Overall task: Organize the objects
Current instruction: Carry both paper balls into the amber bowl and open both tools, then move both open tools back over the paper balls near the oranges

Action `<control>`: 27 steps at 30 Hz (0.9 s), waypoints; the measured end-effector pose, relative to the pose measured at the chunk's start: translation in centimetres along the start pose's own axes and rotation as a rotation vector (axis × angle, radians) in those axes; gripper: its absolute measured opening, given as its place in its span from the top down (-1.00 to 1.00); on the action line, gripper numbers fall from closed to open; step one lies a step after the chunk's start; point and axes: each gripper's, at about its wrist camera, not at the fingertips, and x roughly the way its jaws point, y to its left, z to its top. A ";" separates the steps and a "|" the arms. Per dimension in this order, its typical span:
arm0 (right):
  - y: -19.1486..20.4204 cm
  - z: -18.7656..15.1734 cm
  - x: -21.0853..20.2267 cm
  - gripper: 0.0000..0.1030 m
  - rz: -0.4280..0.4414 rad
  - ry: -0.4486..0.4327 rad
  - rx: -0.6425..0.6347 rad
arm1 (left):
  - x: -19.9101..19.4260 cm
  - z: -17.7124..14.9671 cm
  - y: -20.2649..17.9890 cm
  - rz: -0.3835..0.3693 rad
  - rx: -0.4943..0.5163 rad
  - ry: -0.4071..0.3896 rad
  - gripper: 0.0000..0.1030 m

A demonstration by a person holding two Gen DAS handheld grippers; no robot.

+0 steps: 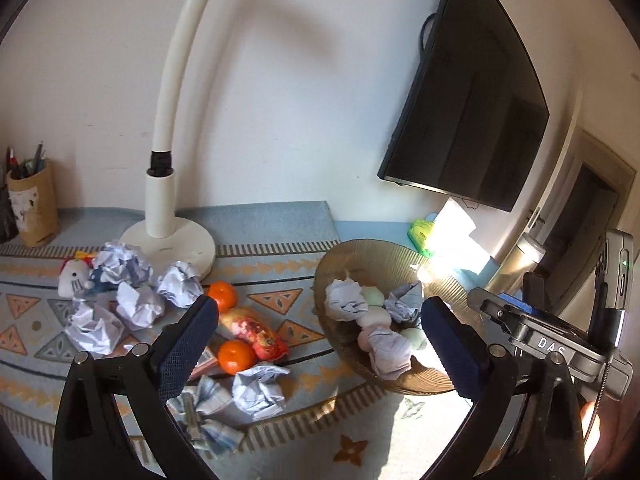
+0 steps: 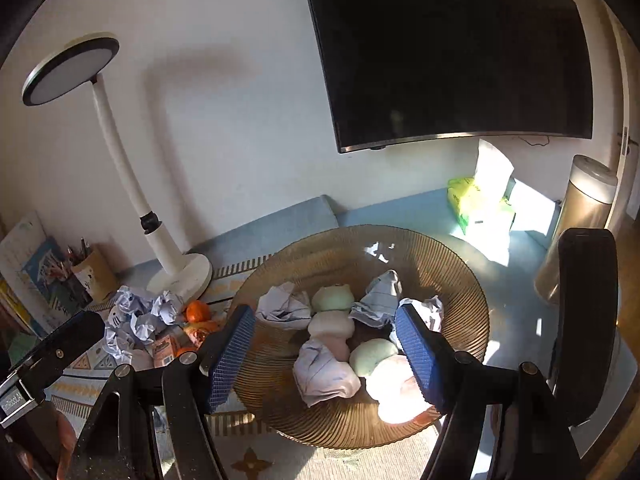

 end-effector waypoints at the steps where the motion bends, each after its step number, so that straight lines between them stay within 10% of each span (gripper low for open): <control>1: 1.1 -0.2 -0.2 -0.39 0.029 0.000 -0.013 | -1.4 -0.2 1.4 0.038 -0.016 -0.019 -0.97; 10: 9.7 -4.1 1.0 -0.42 0.215 0.063 -0.088 | -9.5 -0.4 11.7 0.259 -0.126 -0.113 -0.99; 15: 11.1 -9.4 5.9 -0.44 0.242 0.159 -0.114 | -6.1 -6.4 16.6 0.380 -0.181 0.012 -0.98; 27: 8.4 -11.0 10.2 -0.58 0.191 0.238 0.000 | -2.5 -9.5 15.4 0.484 -0.038 0.069 -0.98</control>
